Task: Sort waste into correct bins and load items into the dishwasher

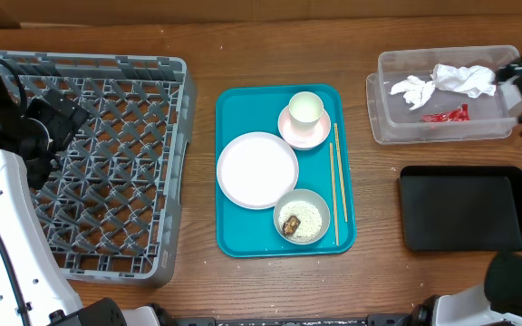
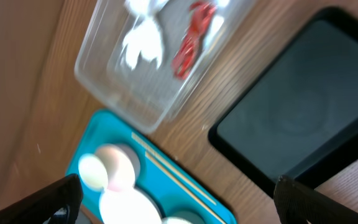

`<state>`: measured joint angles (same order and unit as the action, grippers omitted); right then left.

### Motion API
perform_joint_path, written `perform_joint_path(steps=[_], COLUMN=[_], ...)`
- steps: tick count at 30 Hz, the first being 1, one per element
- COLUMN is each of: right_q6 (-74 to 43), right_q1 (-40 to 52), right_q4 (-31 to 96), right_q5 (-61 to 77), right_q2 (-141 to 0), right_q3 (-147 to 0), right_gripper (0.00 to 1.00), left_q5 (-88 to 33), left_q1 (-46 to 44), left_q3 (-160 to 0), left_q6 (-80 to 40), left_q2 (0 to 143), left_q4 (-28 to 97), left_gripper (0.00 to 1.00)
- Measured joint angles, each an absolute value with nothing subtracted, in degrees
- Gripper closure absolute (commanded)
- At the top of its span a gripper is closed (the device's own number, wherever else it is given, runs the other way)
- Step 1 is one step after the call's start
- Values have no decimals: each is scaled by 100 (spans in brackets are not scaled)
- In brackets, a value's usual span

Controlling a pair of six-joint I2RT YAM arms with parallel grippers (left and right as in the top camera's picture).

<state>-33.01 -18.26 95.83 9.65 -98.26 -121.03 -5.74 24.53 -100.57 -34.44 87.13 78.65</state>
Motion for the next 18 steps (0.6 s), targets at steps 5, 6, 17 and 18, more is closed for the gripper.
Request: perform_joint_path(steps=[5, 6, 17, 18], right_q6=[-2661, -2515, -2060, -2047], right_q1=[-893, -611, 888, 917], right_q4=[9708, 9701, 9061, 9030], right_q5=[1011, 1009, 1000, 1031], right_q2=[-9826, -9826, -9865, -9865], right_q3=[-12079, -12031, -11743, -11705], right_gripper=[0, 0, 0, 0], left_q5=[-572, -574, -574, -574], left_q1=[2453, 2453, 2453, 2453], left_q3=[-10057, -10057, -10057, -10057], left_q6=[-3444, -3444, -3444, -3444], left_q2=[8713, 8713, 8713, 8713], left_q4=[7865, 7867, 7865, 7865], left_gripper=[0, 0, 0, 0])
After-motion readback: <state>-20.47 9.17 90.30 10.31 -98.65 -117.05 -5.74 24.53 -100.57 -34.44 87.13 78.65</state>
